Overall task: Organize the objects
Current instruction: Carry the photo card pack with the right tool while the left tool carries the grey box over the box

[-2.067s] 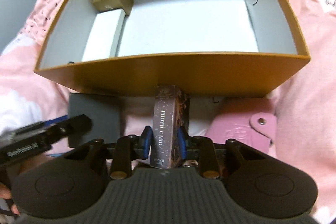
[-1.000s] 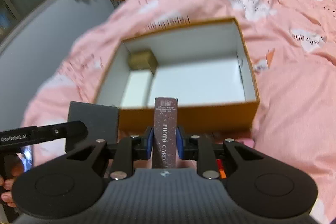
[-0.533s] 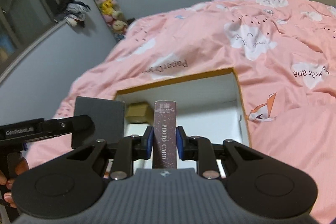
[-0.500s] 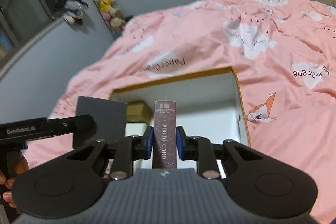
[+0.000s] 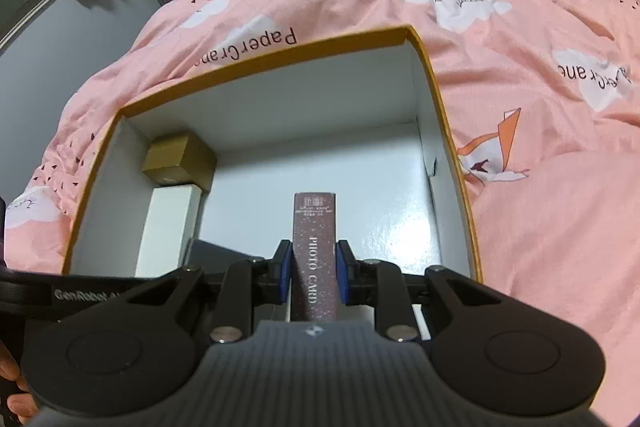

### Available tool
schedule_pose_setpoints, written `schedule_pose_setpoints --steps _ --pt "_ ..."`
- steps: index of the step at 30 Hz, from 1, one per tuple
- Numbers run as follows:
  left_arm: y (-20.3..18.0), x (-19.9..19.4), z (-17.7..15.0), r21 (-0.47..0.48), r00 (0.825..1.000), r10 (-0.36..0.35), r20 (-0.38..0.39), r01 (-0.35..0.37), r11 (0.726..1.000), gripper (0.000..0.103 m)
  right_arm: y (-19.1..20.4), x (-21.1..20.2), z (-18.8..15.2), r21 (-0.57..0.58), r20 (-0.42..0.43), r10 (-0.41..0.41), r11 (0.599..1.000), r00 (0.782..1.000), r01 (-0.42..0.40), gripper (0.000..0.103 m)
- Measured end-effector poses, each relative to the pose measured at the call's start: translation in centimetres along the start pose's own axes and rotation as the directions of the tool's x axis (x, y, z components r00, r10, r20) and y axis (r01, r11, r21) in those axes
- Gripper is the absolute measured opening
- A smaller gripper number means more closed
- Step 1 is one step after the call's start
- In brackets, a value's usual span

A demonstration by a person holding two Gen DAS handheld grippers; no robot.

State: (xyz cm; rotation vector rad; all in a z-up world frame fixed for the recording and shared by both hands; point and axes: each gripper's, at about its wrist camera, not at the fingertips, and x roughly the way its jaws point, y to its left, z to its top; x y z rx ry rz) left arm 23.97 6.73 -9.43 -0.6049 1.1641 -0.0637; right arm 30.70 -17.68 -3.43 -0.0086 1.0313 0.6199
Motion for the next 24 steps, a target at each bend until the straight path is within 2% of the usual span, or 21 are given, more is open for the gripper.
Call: schedule_pose_setpoints --steps 5,9,13,19,24 --pt "0.0 -0.2 -0.1 0.010 1.000 0.013 -0.017 -0.013 1.000 0.044 0.0 0.7 -0.3 -0.001 -0.022 0.005 1.000 1.000 -0.005 0.024" --pt "-0.5 -0.8 -0.1 0.071 0.995 0.101 -0.002 -0.101 0.992 0.048 0.3 0.7 -0.4 -0.008 -0.031 0.010 1.000 0.999 -0.010 0.024" --pt "-1.0 -1.6 -0.7 0.126 0.990 0.138 0.035 -0.141 0.982 0.054 0.7 0.8 -0.5 -0.021 -0.037 0.002 1.000 0.999 -0.003 0.024" --pt "-0.4 -4.7 -1.0 0.106 0.986 0.091 0.141 -0.107 0.989 0.054 1.3 1.3 -0.8 -0.019 -0.061 0.013 1.000 0.998 -0.014 0.024" --pt "-0.6 -5.3 -1.0 0.106 0.977 0.092 0.195 -0.114 0.988 0.053 2.7 2.0 -0.8 -0.036 -0.078 0.010 0.999 0.997 -0.013 0.024"
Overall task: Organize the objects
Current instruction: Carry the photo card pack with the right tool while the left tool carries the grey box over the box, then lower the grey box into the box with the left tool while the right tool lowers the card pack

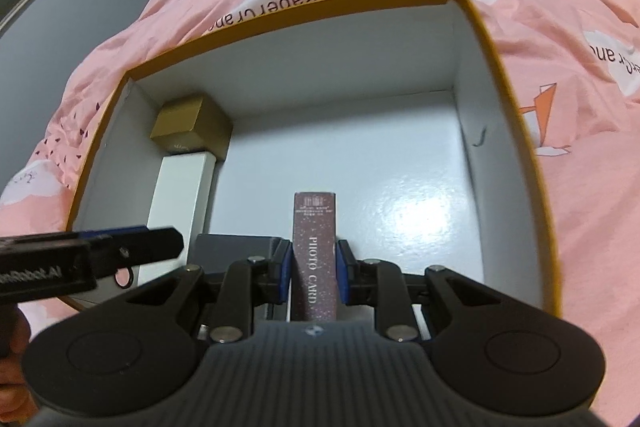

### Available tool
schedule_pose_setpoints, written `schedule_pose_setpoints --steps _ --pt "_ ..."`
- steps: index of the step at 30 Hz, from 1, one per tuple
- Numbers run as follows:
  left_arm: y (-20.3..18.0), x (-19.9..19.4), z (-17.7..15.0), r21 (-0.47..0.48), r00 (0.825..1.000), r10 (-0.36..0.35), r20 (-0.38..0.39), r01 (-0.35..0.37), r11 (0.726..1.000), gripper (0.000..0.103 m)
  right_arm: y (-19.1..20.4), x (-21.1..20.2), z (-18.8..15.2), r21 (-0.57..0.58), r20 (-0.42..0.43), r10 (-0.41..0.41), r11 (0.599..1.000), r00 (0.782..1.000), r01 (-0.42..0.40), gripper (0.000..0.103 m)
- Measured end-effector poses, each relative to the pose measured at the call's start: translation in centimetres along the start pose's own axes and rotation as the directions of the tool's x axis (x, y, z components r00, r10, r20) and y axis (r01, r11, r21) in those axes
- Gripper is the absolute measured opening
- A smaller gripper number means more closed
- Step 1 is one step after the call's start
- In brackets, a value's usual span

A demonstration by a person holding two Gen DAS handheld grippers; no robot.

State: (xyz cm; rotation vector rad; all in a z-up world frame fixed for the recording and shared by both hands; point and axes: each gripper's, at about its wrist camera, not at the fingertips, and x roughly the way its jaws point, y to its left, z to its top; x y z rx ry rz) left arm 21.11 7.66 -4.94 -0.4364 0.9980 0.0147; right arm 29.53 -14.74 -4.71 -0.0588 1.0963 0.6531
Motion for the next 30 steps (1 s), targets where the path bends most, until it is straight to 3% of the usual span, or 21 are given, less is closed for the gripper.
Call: schedule_pose_setpoints --steps 10,15,21,25,30 --pt "0.2 0.3 -0.2 0.013 1.000 -0.015 0.013 0.014 1.000 0.051 1.5 0.7 0.5 -0.028 -0.031 0.028 0.999 0.999 -0.029 0.024" --pt "0.2 0.4 -0.3 0.023 1.000 -0.021 0.017 0.020 1.000 0.051 0.0 1.5 1.3 0.019 -0.113 0.040 0.999 0.993 -0.038 0.024" --pt "0.2 0.6 -0.5 0.031 1.000 -0.029 0.011 0.029 0.999 0.051 -0.6 2.0 1.8 0.000 -0.165 -0.020 1.000 0.986 0.020 0.029" --pt "0.3 0.5 -0.6 0.028 0.999 -0.037 0.016 0.036 0.999 0.051 -0.5 2.3 1.9 -0.072 -0.184 -0.118 0.992 0.976 0.107 0.035" --pt "0.6 0.4 -0.7 0.020 0.999 -0.052 0.016 0.052 0.998 0.049 -0.6 2.9 1.5 -0.090 -0.214 -0.133 0.989 0.968 0.116 0.036"
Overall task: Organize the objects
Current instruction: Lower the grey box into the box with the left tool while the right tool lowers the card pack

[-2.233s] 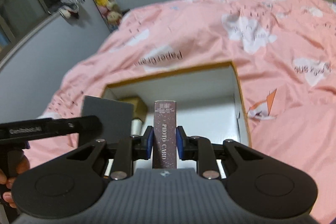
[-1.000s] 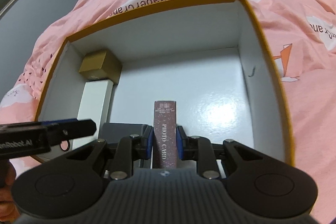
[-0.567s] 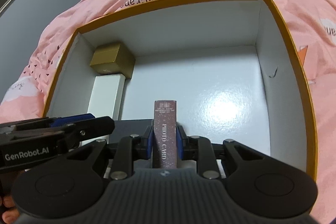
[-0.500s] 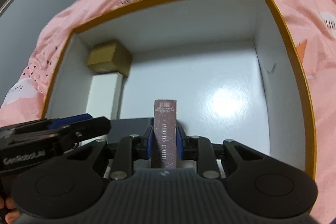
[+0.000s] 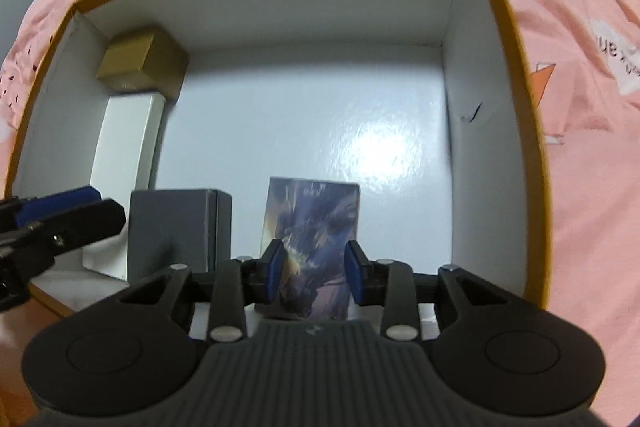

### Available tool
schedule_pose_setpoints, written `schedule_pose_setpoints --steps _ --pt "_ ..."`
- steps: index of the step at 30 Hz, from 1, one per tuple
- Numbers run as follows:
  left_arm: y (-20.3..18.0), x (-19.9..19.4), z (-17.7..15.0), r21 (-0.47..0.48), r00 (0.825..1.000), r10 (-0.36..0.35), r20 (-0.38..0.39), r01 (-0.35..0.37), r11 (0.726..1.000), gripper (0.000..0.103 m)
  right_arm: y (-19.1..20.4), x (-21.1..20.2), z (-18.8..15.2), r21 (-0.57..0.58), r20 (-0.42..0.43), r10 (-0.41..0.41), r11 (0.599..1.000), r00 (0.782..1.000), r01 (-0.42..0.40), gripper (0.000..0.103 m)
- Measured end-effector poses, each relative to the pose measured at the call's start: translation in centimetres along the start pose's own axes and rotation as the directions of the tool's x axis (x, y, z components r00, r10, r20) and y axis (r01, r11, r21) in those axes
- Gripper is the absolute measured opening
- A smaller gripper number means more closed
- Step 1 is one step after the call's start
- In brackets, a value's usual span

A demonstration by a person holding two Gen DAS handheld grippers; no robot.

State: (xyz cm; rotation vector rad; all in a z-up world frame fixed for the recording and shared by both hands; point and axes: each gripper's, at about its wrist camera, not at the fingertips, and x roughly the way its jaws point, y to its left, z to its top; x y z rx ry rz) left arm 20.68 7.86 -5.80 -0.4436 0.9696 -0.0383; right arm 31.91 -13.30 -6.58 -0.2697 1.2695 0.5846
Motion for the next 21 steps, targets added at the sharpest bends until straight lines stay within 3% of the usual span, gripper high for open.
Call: schedule_pose_setpoints --steps 6,9,15,21 --pt "0.1 -0.2 -0.1 -0.001 1.000 -0.010 0.007 0.010 1.000 0.049 -0.2 0.1 0.2 -0.006 -0.003 -0.043 0.999 0.999 0.043 0.046" --pt "0.2 -0.1 -0.1 0.000 1.000 -0.015 0.009 0.015 1.000 0.049 -0.3 0.6 0.2 0.008 -0.025 0.003 1.000 1.000 -0.003 0.045" --pt "0.3 -0.1 -0.1 -0.006 1.000 -0.022 0.007 0.022 1.000 0.048 0.7 0.7 -0.1 -0.049 -0.023 0.038 0.998 0.999 -0.039 0.029" --pt "0.4 0.0 0.0 -0.009 1.000 -0.019 0.007 0.019 1.000 0.048 2.1 0.7 -0.3 -0.119 -0.024 0.032 0.992 0.999 -0.035 0.027"
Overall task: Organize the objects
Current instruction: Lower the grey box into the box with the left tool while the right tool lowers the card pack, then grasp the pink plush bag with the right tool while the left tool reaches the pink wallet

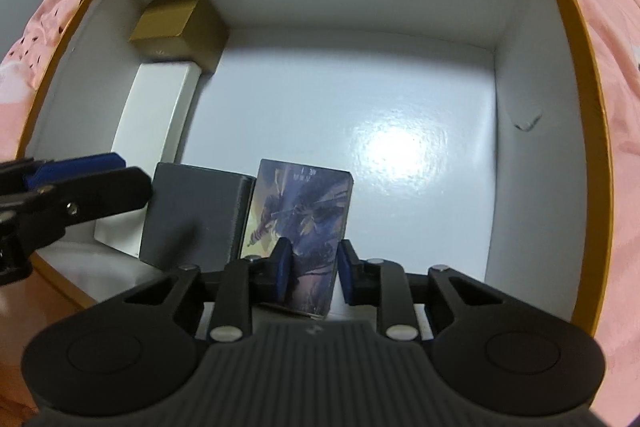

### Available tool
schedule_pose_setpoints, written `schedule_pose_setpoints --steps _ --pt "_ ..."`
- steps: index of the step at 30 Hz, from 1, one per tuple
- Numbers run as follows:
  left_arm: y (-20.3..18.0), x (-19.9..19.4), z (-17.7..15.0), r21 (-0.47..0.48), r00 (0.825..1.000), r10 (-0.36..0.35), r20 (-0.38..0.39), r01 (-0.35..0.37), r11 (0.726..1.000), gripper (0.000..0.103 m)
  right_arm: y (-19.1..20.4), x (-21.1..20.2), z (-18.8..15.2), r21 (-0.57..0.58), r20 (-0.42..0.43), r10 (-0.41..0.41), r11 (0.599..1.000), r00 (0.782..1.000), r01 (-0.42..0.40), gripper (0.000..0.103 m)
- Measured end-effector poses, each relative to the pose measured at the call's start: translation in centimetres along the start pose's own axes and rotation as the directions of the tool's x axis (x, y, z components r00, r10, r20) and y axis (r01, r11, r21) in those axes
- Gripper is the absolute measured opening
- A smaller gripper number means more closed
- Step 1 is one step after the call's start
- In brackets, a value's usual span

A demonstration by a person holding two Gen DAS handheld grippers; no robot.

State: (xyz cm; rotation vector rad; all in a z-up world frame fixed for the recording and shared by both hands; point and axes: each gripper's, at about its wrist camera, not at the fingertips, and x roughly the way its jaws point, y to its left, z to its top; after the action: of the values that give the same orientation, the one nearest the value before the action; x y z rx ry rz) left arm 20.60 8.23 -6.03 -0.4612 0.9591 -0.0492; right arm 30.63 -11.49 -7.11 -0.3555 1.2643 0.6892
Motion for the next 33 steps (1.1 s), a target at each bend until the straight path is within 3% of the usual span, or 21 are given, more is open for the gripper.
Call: schedule_pose_setpoints --steps 6,9,13,19,26,31,33 --pt "-0.6 -0.4 -0.1 0.037 1.000 0.023 0.022 -0.024 0.999 0.048 -0.2 -0.4 -0.3 0.002 0.018 0.003 1.000 1.000 -0.003 0.026" --pt "-0.9 -1.9 -0.1 0.044 0.999 -0.002 0.049 0.000 0.999 0.048 0.5 -2.3 -0.7 -0.014 0.081 0.006 1.000 0.997 -0.004 0.025" --pt "-1.6 -4.6 -0.6 0.045 0.995 -0.059 0.080 0.056 0.997 0.048 1.0 -6.4 -2.3 -0.032 0.195 0.016 0.999 0.981 -0.010 0.025" --pt "-3.9 -8.5 -2.7 0.092 0.986 -0.130 0.105 0.120 0.988 0.048 0.4 -12.7 -7.2 -0.011 0.329 0.040 0.999 0.943 -0.039 0.026" --pt "-6.1 -9.0 -5.7 0.101 0.977 -0.208 0.052 0.202 0.974 0.048 -1.5 -16.4 -12.8 0.131 0.422 -0.028 0.991 0.906 -0.030 0.026" --pt "-7.8 -7.1 -7.5 0.114 0.978 -0.205 -0.028 0.207 0.972 0.048 -4.0 -15.6 -16.4 0.263 0.395 -0.079 0.964 0.915 -0.030 0.026" --pt "-8.4 -6.3 -8.0 0.125 0.981 -0.189 -0.055 0.194 0.973 0.048 -4.7 -14.9 -17.4 0.306 0.371 -0.129 0.952 0.920 0.010 0.026"
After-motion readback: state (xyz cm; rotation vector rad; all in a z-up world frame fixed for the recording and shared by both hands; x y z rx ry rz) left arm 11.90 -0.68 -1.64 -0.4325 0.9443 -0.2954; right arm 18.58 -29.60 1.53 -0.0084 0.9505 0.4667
